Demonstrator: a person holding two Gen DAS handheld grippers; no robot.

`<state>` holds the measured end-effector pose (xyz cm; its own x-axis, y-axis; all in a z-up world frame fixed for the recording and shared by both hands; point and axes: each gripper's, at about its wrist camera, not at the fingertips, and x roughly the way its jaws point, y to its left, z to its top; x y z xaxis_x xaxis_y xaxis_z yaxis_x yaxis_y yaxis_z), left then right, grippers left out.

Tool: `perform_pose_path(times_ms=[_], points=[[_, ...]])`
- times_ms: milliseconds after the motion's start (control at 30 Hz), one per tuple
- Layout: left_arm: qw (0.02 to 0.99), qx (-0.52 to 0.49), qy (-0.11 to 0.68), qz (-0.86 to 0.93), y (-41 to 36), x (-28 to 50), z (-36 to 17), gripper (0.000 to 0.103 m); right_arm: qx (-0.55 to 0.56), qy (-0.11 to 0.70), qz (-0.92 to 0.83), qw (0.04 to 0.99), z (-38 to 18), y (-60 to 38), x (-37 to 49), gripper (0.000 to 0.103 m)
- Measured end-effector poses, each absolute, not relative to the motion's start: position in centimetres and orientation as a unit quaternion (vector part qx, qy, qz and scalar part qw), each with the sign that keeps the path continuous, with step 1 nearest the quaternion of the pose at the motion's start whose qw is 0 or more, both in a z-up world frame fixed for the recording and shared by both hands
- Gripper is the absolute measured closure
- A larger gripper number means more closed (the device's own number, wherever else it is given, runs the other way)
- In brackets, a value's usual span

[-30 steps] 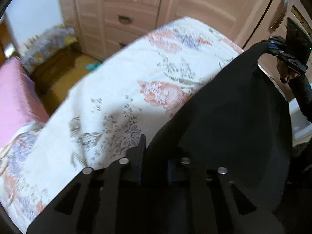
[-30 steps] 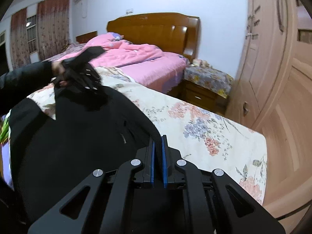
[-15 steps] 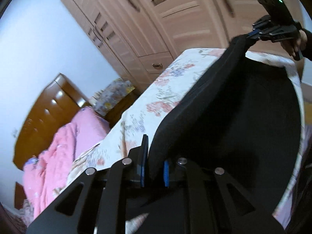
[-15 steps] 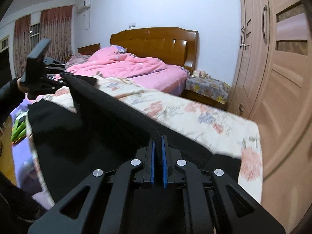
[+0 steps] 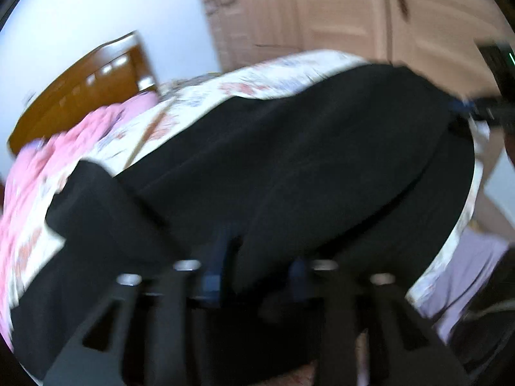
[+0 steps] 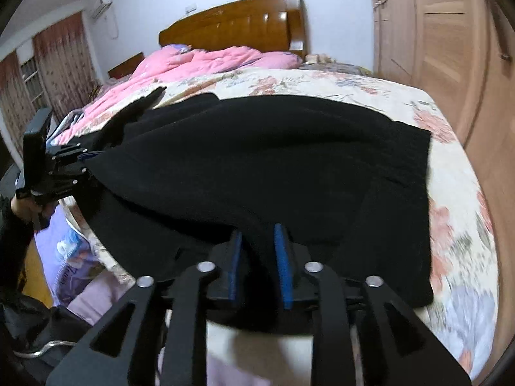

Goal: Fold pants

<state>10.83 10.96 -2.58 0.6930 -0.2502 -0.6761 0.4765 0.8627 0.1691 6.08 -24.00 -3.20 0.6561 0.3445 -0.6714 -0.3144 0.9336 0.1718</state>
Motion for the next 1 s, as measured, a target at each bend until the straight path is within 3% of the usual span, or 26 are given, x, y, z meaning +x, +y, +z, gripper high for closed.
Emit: perform_pose_path(times_ms=[67, 100, 167, 233, 367, 633, 800, 1000], points=[[0.926, 0.105, 0.32, -0.168, 11.9, 9.4, -1.3, 0.006, 0.059, 0.346, 0.185, 0.918, -2.9, -24.8, 4.2, 0.027], [0.932, 0.072, 0.317, -0.162, 12.2, 8.3, -1.1, 0.002, 0.071, 0.34, 0.184, 0.92, -3.1, -25.1, 3.6, 0.027], [0.929, -0.017, 0.327, -0.169, 13.4, 7.4, -1.2, 0.002, 0.093, 0.345, 0.176, 0.917, -3.9, -25.4, 3.1, 0.027], [0.921, -0.073, 0.346, -0.164, 14.2, 7.3, -2.1, 0.002, 0.129, 0.356, 0.183, 0.907, -4.5, -25.8, 3.5, 0.037], [0.911, -0.143, 0.363, -0.135, 16.0, 7.3, -3.8, 0.002, 0.21, 0.382, 0.159, 0.886, -5.6, -26.9, 4.9, 0.042], [0.909, -0.147, 0.371, -0.124, 16.2, 7.2, -4.1, 0.002, 0.256, 0.373, 0.121, 0.883, -5.7, -27.4, 6.9, 0.044], [0.903, -0.162, 0.381, -0.117, 16.9, 8.3, -4.2, 0.002, 0.27, 0.37, 0.106, 0.883, -6.5, -28.5, 6.1, 0.073], [0.899, -0.179, 0.387, -0.1, 16.5, 12.9, -3.0, 0.002, 0.295, 0.367, 0.108, 0.876, -6.9, -29.2, 6.0, 0.074]])
